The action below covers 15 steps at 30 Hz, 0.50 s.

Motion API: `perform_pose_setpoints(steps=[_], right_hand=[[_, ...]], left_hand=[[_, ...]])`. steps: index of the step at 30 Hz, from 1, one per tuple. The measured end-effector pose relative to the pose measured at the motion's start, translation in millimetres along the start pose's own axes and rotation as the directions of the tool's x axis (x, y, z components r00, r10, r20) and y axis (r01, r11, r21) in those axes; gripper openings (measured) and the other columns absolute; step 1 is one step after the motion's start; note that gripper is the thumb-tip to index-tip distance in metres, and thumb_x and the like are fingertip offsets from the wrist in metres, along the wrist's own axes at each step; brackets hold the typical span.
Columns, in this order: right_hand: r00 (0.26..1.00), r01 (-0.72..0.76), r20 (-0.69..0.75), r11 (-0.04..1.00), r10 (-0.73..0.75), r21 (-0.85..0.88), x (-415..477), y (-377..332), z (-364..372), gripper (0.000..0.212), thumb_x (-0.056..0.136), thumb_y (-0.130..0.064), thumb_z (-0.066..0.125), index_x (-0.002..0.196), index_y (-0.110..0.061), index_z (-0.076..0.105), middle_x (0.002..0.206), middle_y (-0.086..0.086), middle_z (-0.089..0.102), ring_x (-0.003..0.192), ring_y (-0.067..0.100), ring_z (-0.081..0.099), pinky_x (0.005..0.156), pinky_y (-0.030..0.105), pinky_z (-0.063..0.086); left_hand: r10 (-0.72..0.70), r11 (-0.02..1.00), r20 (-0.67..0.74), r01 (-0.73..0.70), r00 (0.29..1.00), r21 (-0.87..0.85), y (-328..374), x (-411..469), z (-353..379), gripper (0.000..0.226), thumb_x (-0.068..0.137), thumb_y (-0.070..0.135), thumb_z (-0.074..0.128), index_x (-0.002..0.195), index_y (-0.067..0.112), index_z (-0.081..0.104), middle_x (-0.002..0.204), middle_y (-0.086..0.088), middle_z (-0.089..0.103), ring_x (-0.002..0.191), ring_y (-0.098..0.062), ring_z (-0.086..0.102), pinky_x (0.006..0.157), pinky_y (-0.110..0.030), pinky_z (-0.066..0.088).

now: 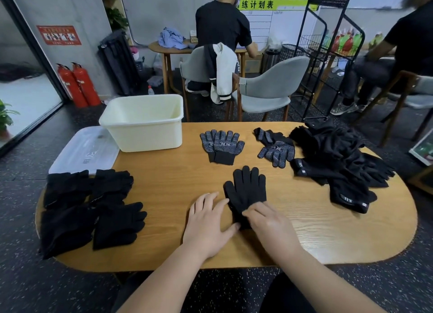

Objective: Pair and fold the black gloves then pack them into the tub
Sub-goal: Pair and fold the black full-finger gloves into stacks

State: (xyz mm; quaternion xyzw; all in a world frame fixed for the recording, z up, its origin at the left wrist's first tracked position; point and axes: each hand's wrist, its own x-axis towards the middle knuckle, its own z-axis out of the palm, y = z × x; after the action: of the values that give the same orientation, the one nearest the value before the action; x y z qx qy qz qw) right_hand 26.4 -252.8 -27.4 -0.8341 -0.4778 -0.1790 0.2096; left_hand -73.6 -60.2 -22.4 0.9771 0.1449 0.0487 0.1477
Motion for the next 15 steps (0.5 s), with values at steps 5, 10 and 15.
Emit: perform_pose_setpoints(steps=[5, 10, 15], right_hand=[[0.998, -0.055, 0.030, 0.998, 0.054, 0.026, -10.3, -2.4, 9.3, 0.035, 0.081, 0.003, 0.081, 0.109, -0.018, 0.076, 0.105, -0.005, 0.065, 0.092, 0.017, 0.060, 0.062, 0.035, 0.057], [1.000, -0.013, 0.000, 1.000, 0.013, 0.006, -11.0, -7.8, 0.8, 0.031, 0.083, 0.003, 0.077, 0.108, -0.014, 0.075, 0.108, -0.001, 0.065, 0.097, 0.020, 0.060, 0.070, 0.032, 0.056], [1.000, -0.019, 0.009, 1.000, 0.019, 0.002, -17.5, -9.0, 3.5, 0.031, 0.081, 0.003, 0.082, 0.106, -0.014, 0.076, 0.108, -0.002, 0.065, 0.096, 0.020, 0.061, 0.068, 0.033, 0.056]], left_hand=[[0.002, 1.000, 0.024, -0.001, 1.000, -0.010, -1.6, 0.0, -0.1, 0.078, 0.093, 0.081, 0.039, 0.161, 0.042, 0.031, 0.169, 0.012, 0.014, 0.157, -0.017, 0.004, 0.130, -0.046, 0.015], [0.005, 1.000, 0.049, -0.005, 0.999, -0.010, -2.5, 0.0, -2.2, 0.083, 0.090, 0.084, 0.039, 0.162, 0.043, 0.029, 0.170, 0.013, 0.012, 0.158, -0.017, 0.001, 0.130, -0.047, 0.013], [-0.001, 1.000, 0.044, 0.003, 0.999, -0.031, -3.4, 0.4, -0.6, 0.085, 0.088, 0.085, 0.042, 0.161, 0.044, 0.030, 0.169, 0.014, 0.012, 0.158, -0.016, 0.001, 0.130, -0.047, 0.014]])
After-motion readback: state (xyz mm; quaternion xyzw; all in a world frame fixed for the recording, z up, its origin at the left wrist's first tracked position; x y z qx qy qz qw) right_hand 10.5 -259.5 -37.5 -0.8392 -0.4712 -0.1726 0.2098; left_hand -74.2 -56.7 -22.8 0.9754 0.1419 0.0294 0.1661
